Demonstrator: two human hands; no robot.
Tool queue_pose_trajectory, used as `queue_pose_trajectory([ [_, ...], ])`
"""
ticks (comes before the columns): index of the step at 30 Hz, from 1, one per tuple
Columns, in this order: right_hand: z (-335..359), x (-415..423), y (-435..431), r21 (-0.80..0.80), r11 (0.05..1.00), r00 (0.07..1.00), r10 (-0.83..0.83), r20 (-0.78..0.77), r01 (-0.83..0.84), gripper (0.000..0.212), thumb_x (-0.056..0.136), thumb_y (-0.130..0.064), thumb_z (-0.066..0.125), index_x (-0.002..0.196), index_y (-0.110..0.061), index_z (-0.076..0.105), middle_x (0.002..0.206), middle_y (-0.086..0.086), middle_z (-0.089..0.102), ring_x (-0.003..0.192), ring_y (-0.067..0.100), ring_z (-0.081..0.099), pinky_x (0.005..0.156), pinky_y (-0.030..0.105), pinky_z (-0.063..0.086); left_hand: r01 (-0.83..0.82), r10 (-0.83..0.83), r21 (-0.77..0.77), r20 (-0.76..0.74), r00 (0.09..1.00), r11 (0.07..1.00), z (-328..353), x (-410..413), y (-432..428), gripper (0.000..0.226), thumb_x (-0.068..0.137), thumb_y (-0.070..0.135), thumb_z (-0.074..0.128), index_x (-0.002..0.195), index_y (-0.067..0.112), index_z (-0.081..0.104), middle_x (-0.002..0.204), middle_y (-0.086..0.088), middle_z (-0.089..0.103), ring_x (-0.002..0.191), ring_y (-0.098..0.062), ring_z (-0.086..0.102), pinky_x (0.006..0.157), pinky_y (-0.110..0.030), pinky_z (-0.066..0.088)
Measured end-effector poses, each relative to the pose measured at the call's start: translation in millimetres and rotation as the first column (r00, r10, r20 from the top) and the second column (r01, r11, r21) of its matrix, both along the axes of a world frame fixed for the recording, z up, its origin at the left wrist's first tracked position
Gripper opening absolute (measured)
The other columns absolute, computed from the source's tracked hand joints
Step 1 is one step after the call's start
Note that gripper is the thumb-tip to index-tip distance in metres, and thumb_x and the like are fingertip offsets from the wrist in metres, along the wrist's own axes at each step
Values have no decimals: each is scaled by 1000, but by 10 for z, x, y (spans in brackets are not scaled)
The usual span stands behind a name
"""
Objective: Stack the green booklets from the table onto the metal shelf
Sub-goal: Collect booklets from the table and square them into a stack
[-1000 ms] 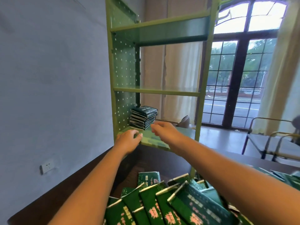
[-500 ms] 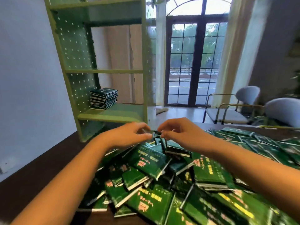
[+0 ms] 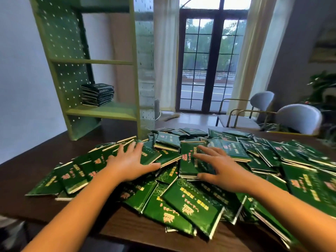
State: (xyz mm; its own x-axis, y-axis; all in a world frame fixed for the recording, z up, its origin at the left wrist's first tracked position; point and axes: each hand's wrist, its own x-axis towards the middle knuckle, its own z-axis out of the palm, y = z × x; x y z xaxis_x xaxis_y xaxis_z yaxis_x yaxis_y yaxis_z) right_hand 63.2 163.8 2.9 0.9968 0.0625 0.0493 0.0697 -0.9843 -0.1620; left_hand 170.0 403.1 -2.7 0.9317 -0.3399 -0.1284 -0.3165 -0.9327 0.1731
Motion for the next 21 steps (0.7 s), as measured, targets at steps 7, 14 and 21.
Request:
queue_pose_trajectory([
  [7,-258,-3,-113,11,1000,1000,3,13,-4,69,90,-59,45,149,-42,13,158,-15,8,146,19,10,118,43,18,113,-103,-77,120,987,991,-114,-190,-60,100,81,71,47,154,23,-2,162,5,-3,149,-23,-2,119,-49,14],
  [14,-301,49,-119,134,991,981,-31,193,5,52,90,-48,55,139,-36,44,148,-17,34,126,13,47,104,37,39,272,-165,-383,290,943,883,13,-174,-116,44,100,25,44,144,20,41,155,1,30,142,-15,28,115,-28,18],
  [21,-312,120,-193,327,945,968,-72,241,-11,46,86,-27,68,130,-24,56,142,-10,42,124,11,47,105,24,35,319,-47,-511,474,879,798,40,-269,-345,41,95,32,53,130,10,57,139,-2,52,133,-13,41,108,-21,22],
])
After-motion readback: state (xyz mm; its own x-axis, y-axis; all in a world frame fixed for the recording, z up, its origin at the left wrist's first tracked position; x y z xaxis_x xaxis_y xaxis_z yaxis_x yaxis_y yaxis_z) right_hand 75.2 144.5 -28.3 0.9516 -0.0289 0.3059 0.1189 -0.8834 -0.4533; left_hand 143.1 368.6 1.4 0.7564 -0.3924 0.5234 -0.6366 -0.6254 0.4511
